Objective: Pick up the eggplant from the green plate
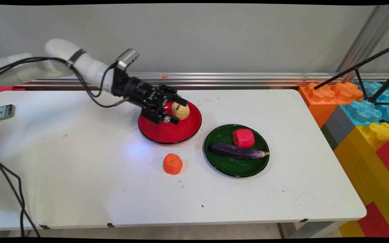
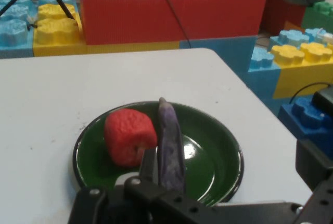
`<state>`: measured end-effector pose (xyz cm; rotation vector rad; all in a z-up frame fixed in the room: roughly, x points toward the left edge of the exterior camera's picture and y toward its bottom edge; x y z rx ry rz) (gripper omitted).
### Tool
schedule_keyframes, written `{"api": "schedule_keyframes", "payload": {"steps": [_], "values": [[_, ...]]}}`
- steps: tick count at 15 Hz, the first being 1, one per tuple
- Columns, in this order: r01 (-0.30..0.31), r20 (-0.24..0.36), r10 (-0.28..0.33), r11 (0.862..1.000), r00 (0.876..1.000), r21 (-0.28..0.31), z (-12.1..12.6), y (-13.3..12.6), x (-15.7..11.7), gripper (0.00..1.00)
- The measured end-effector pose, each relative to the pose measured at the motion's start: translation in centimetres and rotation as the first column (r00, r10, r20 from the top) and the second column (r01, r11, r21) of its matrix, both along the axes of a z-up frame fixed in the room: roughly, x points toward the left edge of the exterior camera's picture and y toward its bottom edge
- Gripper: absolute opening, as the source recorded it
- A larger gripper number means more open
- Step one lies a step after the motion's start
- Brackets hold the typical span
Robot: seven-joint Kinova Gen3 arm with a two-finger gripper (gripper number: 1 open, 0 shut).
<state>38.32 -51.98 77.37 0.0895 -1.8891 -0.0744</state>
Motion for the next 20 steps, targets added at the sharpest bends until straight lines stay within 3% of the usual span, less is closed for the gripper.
{"api": "schedule_keyframes", "payload": {"steps": [10, 20], "values": [[0.057, 0.141, -0.058, 0.998, 0.988, 0.015, -2.0, -3.0, -5.1, 1.0], [0.095, 0.196, -0.1, 0.995, 0.975, 0.031, -3.3, -3.9, -8.4, 1.0]]}}
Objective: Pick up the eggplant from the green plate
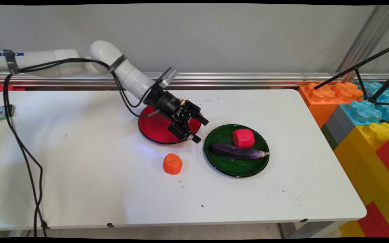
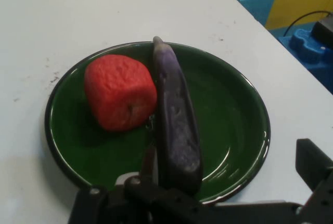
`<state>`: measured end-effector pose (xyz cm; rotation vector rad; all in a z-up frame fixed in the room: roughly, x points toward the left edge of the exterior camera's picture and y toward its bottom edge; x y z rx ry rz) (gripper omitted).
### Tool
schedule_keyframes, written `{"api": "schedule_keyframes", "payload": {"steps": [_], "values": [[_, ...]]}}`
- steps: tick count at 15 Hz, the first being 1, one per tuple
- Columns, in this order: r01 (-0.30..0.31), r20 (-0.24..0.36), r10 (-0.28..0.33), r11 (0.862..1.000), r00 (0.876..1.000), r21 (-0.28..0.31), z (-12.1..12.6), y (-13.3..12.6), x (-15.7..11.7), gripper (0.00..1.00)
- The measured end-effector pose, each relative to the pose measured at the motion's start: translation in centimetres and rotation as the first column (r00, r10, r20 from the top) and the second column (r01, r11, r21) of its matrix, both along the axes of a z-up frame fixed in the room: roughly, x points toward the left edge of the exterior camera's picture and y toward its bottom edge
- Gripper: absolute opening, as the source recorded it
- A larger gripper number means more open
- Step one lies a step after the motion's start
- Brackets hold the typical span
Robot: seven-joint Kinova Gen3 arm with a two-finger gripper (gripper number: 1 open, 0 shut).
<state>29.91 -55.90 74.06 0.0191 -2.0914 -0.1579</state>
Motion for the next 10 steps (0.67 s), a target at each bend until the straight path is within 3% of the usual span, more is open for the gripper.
{"api": "schedule_keyframes", "payload": {"steps": [10], "values": [[0.03, 0.023, -0.03, 0.999, 0.999, -0.009, -1.5, -0.8, -3.8, 1.0]]}}
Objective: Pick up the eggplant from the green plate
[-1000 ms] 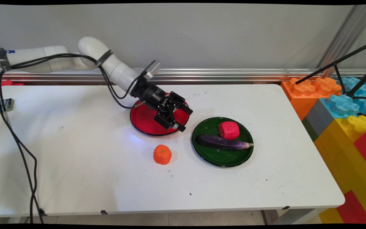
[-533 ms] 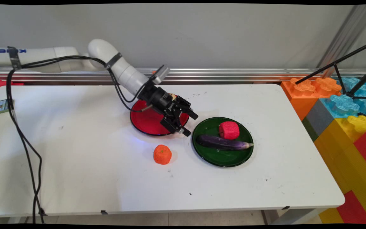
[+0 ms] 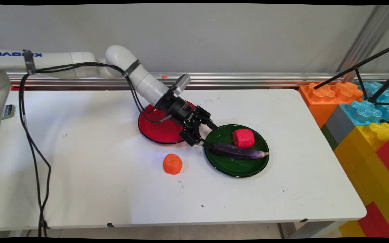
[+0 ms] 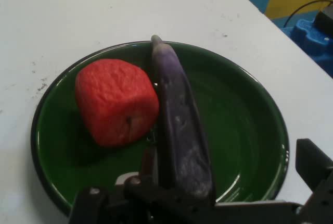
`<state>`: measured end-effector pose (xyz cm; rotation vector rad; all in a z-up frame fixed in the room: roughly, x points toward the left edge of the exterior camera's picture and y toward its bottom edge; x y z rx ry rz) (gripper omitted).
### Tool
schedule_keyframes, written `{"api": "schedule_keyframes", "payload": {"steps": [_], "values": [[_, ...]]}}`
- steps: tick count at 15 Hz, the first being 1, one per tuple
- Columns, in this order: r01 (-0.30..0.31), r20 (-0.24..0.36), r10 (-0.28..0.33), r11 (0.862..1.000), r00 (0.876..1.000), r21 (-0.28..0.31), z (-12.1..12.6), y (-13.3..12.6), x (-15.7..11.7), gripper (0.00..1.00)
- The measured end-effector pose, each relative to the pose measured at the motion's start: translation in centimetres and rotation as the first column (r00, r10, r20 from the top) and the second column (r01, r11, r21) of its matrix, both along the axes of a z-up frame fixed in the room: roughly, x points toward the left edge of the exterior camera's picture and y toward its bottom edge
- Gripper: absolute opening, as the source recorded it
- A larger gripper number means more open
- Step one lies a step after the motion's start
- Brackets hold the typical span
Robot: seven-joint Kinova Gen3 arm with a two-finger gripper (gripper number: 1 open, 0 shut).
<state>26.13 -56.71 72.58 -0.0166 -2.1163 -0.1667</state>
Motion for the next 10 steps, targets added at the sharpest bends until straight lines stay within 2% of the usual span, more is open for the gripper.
{"api": "schedule_keyframes", "payload": {"steps": [10], "values": [[0.018, 0.023, -0.018, 1.0, 1.0, -0.01, -2.6, -1.1, -3.5, 1.0]]}}
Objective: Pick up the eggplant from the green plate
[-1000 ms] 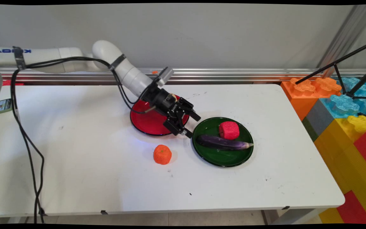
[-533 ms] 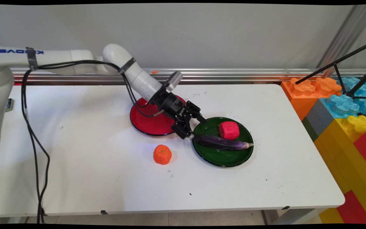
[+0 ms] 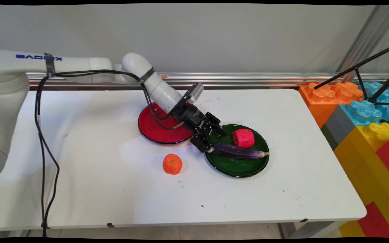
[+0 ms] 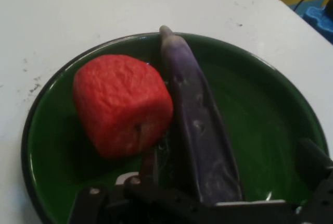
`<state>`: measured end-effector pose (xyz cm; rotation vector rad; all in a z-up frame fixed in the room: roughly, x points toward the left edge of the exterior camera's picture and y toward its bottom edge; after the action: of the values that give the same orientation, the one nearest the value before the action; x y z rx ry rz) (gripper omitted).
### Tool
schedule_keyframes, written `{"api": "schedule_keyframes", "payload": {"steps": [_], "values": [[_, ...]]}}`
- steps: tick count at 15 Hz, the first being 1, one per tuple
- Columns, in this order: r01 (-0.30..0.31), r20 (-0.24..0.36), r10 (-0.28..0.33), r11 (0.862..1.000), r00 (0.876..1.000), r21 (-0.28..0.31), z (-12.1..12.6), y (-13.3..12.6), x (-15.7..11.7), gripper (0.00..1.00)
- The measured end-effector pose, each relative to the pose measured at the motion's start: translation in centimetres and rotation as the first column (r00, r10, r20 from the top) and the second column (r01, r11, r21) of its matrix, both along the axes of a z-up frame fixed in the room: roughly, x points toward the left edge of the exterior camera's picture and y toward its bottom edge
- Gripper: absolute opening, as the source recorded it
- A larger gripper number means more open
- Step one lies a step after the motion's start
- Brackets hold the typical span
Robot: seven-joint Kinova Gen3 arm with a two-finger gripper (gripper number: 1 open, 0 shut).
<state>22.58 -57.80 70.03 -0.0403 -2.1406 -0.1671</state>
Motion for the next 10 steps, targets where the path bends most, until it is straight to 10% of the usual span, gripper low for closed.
{"api": "schedule_keyframes", "payload": {"steps": [10], "values": [[0.008, 0.024, -0.007, 1.0, 1.0, -0.026, -2.2, -0.7, -0.9, 1.0]]}}
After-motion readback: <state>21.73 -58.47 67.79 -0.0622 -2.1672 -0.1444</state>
